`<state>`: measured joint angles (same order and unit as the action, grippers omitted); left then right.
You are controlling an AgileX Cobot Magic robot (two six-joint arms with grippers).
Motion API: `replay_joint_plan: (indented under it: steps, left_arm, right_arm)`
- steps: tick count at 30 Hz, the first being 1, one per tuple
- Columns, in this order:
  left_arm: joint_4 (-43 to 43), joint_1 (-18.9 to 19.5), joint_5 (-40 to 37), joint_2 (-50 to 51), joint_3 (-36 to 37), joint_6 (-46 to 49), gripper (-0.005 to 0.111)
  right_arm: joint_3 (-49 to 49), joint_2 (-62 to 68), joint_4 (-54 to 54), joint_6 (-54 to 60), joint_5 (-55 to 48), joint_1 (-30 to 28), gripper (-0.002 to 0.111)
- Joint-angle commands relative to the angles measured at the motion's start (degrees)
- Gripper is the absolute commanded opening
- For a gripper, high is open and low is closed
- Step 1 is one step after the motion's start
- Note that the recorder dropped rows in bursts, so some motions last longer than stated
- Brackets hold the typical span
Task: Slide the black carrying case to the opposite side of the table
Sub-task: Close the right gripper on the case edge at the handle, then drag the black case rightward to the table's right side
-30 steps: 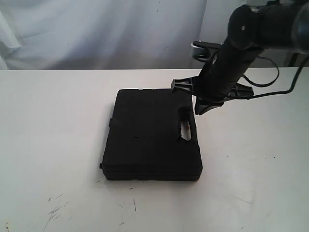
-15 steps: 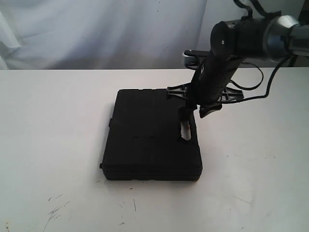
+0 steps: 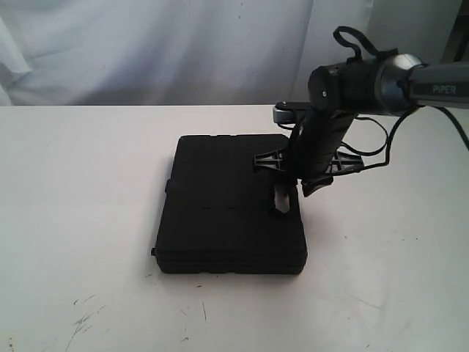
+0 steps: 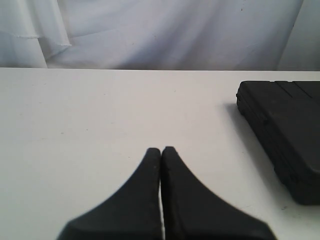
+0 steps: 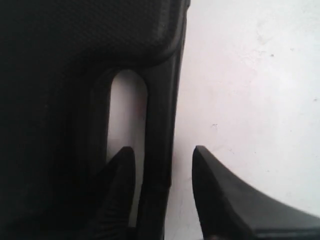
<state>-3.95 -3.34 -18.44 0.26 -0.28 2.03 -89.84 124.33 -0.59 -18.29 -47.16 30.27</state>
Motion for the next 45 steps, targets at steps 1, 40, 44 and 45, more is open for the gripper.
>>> replay_joint_plan:
  steps: [1,40,44,45]
  left_arm:
    - [0.0,0.0,0.2,-0.3,0.3,-0.2,0.0]
    - [0.0,0.0,0.2,-0.3,0.3,0.0,0.0]
    - [0.0,0.0,0.2,-0.3,0.3,-0.1,0.0]
    - [0.0,0.0,0.2,-0.3,0.3,-0.1,0.0]
  right_arm:
    - [-0.5,0.6,0.6,-0.1,0.8,0.1,0.036]
    - [-1.1,-0.4,5.8,3.3,-9.5,-6.7,0.0]
    - [-1.1,-0.4,7.2,3.4,-10.6,-7.8,0.0]
    - [-1.1,-0.4,7.2,3.4,-10.9,-8.1,0.0]
